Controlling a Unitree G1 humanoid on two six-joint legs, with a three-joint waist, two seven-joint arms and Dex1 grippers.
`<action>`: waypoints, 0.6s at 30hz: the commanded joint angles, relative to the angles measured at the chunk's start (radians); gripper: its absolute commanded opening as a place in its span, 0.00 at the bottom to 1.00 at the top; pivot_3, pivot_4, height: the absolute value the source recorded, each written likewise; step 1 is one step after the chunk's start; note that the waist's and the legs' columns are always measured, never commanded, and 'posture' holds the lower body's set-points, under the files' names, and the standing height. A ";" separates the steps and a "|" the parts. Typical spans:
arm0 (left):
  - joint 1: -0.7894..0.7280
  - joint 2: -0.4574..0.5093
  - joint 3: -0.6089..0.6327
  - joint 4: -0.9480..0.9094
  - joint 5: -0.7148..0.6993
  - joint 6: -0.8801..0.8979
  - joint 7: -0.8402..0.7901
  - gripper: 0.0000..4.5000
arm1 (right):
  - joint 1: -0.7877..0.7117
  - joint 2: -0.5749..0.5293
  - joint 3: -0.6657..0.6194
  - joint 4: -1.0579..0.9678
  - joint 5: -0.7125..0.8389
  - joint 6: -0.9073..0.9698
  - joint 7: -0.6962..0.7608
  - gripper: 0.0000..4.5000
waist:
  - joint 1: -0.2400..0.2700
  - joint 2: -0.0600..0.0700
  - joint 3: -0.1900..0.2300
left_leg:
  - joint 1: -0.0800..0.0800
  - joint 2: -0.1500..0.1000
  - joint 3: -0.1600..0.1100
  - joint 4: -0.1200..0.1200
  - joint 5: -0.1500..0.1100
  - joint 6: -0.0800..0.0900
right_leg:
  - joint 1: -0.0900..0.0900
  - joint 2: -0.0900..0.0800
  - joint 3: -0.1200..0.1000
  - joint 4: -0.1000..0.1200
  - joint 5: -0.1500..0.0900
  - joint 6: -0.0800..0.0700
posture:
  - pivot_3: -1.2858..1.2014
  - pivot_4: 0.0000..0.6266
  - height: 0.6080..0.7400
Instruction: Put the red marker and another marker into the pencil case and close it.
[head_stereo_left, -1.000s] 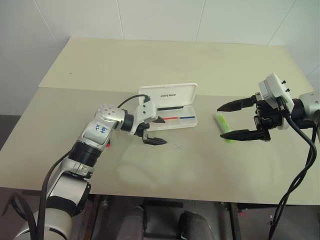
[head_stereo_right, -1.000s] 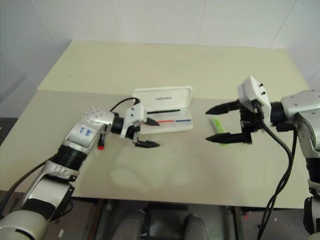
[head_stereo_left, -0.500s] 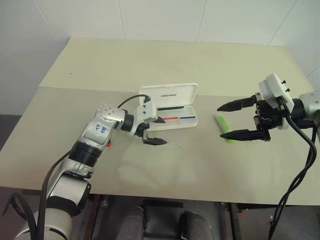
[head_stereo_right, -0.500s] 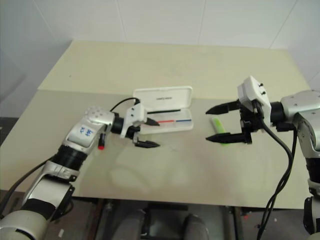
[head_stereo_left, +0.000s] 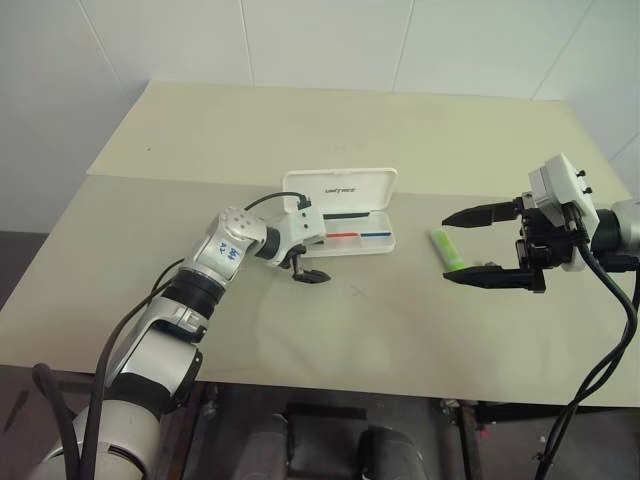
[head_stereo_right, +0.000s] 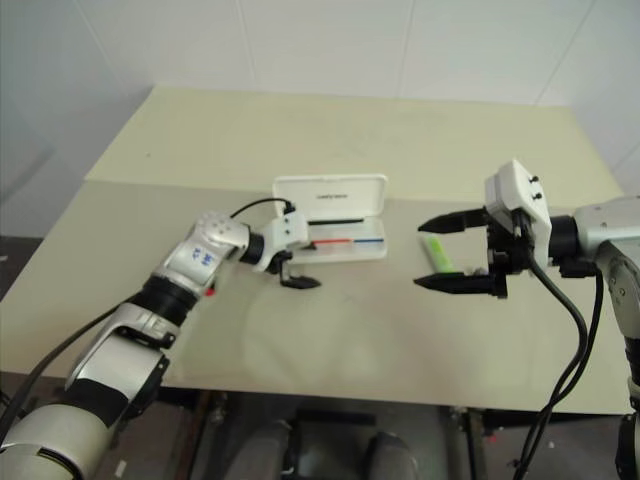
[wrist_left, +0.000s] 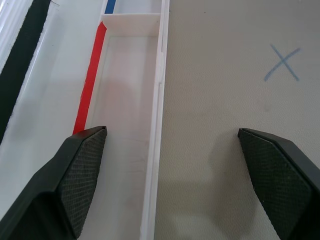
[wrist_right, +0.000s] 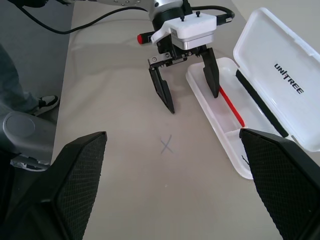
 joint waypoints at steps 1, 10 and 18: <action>0.005 0.003 -0.007 0.049 0.047 0.007 0.017 0.88 | -0.006 -0.025 -0.035 -0.026 0.018 -0.002 -0.008 1.00 | 0.000 0.000 0.000 | 0.000 0.000 0.000 0.000 0.000 0.000 | 0.000 0.000 0.000 0.000 0.000 0.000 | 0.52 0.24 1.00; -0.001 0.008 0.049 0.020 0.002 0.002 -0.030 0.25 | -0.021 -0.023 -0.024 -0.017 0.010 -0.005 -0.016 1.00 | -0.001 0.000 0.000 | -0.001 0.000 0.000 0.000 0.000 0.000 | -0.001 0.000 0.000 -0.001 0.000 0.000 | 0.52 0.24 1.00; 0.176 0.132 0.063 -0.425 -0.046 0.095 -0.144 0.00 | -0.024 -0.036 -0.032 -0.013 0.010 -0.002 -0.016 1.00 | -0.005 0.000 0.001 | -0.004 0.001 0.002 -0.003 0.000 0.000 | -0.005 0.001 0.002 -0.002 0.000 0.000 | 0.52 0.24 1.00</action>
